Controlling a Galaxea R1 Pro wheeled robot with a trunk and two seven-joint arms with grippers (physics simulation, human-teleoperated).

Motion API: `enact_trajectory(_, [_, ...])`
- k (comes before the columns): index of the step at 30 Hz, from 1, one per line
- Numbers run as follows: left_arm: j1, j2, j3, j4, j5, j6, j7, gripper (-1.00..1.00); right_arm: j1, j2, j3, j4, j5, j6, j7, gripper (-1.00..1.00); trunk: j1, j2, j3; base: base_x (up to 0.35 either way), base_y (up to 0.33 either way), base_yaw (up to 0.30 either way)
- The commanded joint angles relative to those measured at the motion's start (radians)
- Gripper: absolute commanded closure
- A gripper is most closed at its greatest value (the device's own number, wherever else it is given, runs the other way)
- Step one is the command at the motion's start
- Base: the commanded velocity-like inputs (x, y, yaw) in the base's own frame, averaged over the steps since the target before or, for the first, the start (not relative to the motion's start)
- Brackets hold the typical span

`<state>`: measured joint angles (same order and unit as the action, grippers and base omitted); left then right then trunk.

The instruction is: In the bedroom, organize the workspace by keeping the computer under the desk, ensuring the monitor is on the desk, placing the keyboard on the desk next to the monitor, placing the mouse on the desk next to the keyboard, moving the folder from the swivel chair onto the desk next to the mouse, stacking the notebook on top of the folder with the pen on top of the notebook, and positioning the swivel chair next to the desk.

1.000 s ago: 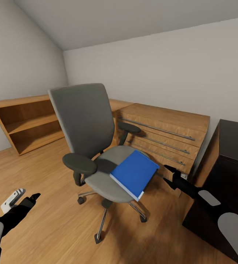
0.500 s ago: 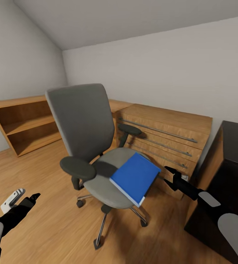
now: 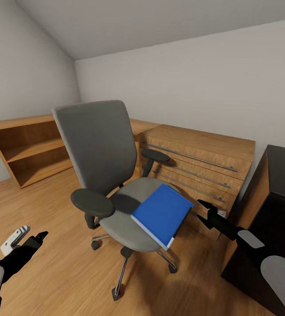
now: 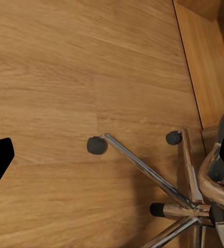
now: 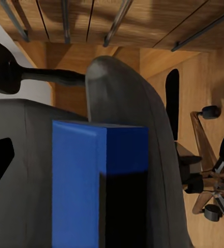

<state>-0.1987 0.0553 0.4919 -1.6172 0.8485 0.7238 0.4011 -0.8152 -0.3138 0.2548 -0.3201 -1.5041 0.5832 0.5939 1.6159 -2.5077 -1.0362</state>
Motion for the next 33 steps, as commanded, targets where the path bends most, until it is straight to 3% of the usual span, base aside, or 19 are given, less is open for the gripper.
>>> enact_trajectory(1, [-0.001, 0.0, 0.001, -0.001, 0.011, 0.003, 0.009, -1.0, -0.001, -0.001, 0.006, 0.001, -0.006, -0.003, 0.003, -1.0, 0.0, 0.0, -0.001, 0.0, 0.0, 0.0])
enact_trajectory(33, [-0.001, 0.0, 0.001, -0.001, 0.009, 0.003, 0.01, -1.0, -0.001, 0.032, 0.012, -0.002, -0.001, -0.023, 0.003, -1.0, 0.0, 0.0, -0.001, 0.0, 0.0, 0.0])
